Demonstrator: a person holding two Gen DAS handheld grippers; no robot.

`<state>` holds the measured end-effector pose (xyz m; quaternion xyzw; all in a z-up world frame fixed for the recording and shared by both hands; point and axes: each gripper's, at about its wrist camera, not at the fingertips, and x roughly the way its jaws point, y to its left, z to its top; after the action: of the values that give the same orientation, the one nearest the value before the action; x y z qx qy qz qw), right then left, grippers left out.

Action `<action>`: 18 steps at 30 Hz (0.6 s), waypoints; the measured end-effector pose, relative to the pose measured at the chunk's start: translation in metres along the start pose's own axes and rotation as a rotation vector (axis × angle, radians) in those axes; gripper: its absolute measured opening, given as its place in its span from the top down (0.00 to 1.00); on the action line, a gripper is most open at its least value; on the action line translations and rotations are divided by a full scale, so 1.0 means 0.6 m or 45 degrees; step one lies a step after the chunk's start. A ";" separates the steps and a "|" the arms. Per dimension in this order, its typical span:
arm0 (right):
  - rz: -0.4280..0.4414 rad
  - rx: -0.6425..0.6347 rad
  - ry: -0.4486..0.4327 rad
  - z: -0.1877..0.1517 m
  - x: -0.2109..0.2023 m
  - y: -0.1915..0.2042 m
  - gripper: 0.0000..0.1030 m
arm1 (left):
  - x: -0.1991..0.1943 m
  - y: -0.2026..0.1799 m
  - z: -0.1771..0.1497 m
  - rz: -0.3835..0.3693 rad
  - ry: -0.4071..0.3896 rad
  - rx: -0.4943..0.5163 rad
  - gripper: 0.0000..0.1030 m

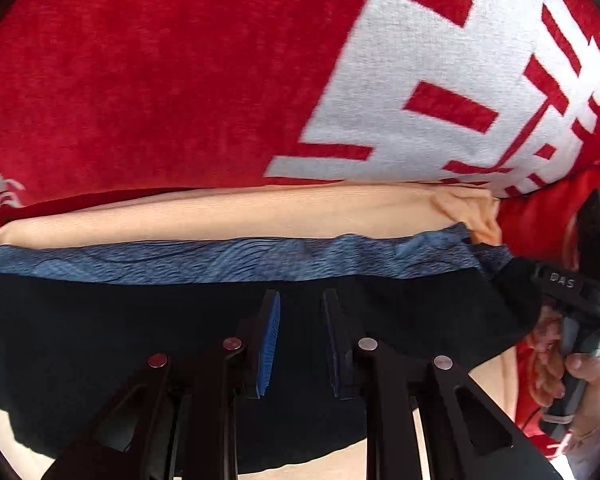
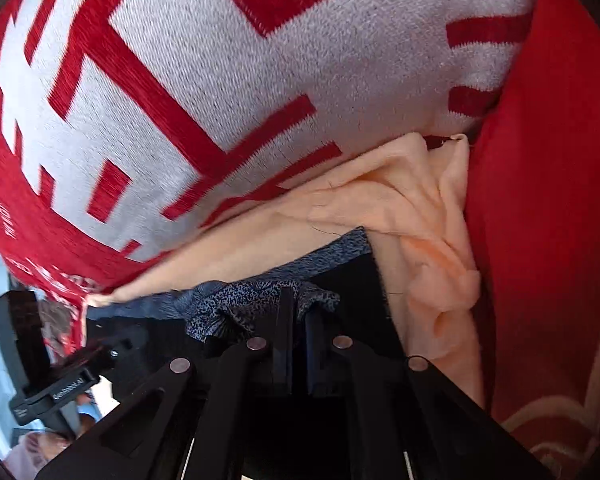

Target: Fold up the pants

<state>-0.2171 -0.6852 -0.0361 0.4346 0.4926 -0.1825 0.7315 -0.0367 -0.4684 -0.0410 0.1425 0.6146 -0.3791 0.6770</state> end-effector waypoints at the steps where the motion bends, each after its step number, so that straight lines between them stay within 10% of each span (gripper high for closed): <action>1: -0.023 -0.023 -0.006 -0.003 -0.001 0.005 0.91 | -0.002 0.004 -0.002 0.028 -0.003 -0.002 0.72; 4: -0.094 -0.075 -0.014 -0.007 -0.007 0.029 0.81 | -0.012 0.015 -0.010 0.095 -0.024 -0.005 0.09; 7: -0.138 -0.108 -0.066 -0.014 -0.024 0.054 0.43 | -0.024 0.024 -0.020 0.154 -0.046 0.008 0.07; 8: -0.180 -0.129 -0.099 -0.017 -0.032 0.067 0.06 | -0.026 0.028 -0.023 0.176 -0.045 0.003 0.07; 9: -0.231 -0.156 -0.154 -0.018 -0.043 0.083 0.00 | -0.027 0.031 -0.025 0.194 -0.041 0.002 0.07; 18: -0.244 -0.193 -0.166 -0.070 -0.069 0.110 0.00 | -0.051 0.070 -0.063 0.253 0.004 -0.040 0.07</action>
<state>-0.2133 -0.6211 0.0249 0.3164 0.4957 -0.2415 0.7720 -0.0338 -0.4047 -0.0312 0.1927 0.6042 -0.3000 0.7126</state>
